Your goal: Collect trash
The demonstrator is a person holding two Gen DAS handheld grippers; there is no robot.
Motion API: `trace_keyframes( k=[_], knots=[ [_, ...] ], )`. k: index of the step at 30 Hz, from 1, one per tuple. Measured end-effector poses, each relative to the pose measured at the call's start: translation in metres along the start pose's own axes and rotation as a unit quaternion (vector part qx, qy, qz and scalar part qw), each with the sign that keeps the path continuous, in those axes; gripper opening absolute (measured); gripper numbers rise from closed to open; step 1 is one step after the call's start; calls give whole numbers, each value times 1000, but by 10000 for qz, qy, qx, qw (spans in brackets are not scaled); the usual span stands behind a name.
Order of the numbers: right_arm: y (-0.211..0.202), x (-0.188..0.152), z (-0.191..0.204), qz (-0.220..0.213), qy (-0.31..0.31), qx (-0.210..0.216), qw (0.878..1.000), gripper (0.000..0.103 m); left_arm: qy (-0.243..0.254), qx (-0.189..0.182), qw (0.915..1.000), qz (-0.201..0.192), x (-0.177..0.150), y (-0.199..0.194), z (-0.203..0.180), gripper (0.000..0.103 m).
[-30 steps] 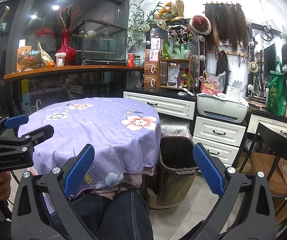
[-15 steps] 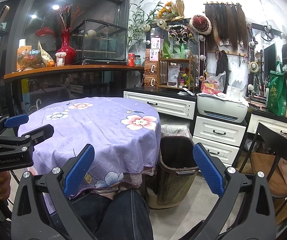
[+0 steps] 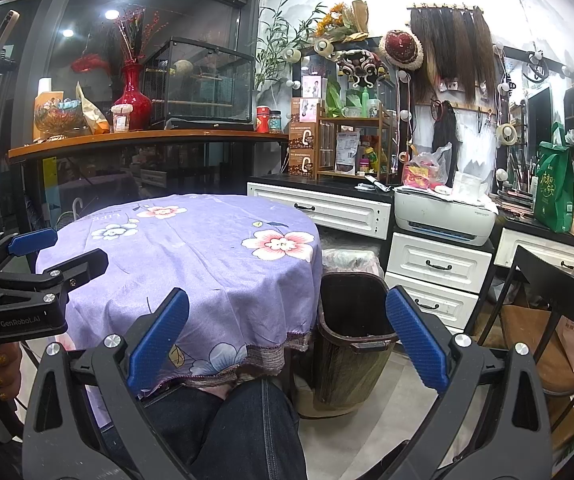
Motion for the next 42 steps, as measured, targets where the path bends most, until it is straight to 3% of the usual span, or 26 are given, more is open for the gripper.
trace_keyframes(
  k=[42],
  knots=[
    [1,1,-1,13,2,4,10000,97,21,-24,10000,-19,-3,2,6,98]
  ],
)
Point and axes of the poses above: each gripper's, at about its wrist camera, not at the fingertips, and y roughly the way its jaws point, z to its left, x to its top, the point moved 4 cm from there along y, roughly the way its jaws point
